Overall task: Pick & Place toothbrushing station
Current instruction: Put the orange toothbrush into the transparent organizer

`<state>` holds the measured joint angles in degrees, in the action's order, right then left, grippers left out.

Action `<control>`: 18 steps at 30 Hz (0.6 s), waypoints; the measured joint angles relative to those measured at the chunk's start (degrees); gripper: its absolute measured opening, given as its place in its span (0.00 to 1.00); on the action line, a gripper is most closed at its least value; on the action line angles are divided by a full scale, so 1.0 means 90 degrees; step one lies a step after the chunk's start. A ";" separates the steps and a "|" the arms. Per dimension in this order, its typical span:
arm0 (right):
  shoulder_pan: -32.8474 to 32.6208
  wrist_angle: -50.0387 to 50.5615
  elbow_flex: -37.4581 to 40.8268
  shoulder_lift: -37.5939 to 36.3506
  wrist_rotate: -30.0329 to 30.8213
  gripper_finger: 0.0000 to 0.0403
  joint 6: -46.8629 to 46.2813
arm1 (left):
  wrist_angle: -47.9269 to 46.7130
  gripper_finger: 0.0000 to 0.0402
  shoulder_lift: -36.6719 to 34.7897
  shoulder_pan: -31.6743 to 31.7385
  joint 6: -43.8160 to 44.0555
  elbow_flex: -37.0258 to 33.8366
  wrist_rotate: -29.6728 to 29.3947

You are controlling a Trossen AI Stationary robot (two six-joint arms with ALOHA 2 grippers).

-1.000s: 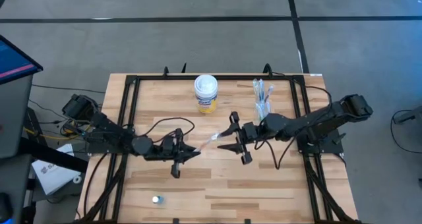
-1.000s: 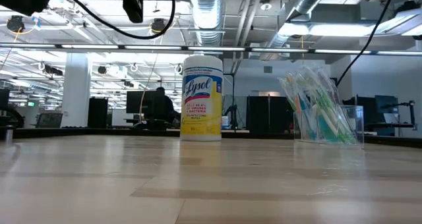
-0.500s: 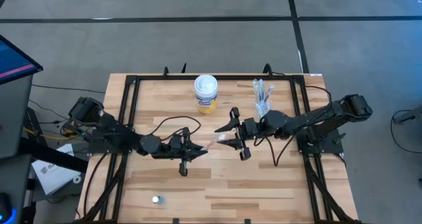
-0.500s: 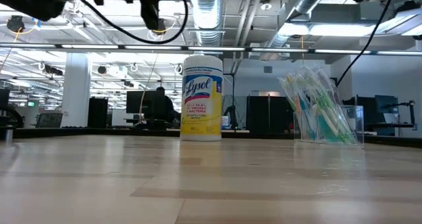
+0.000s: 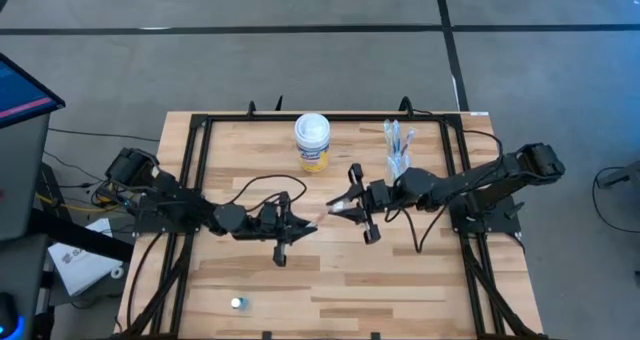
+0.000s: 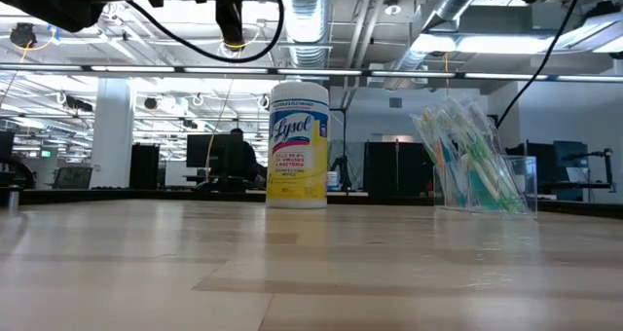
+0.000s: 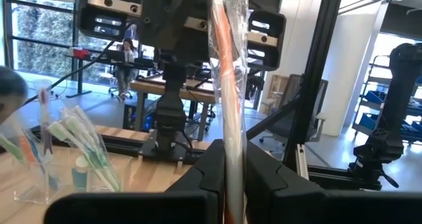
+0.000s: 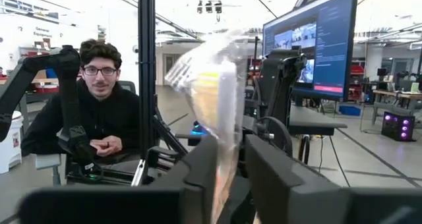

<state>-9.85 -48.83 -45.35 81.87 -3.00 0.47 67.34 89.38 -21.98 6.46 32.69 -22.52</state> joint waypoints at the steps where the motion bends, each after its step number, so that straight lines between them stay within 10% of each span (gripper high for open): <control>1: -0.0002 -0.0002 0.0000 0.0000 0.0000 0.16 0.0000 | -0.0009 0.05 -0.0002 0.0000 -0.0002 0.0000 -0.0005; 18: -0.0069 0.0051 0.0000 -0.0014 -0.0022 0.01 0.0123 | -0.0078 0.17 -0.0058 0.0019 -0.0179 -0.0100 -0.0167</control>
<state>-10.46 -48.38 -45.35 81.74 -3.20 1.58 66.64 88.86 -21.80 4.85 31.79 -24.02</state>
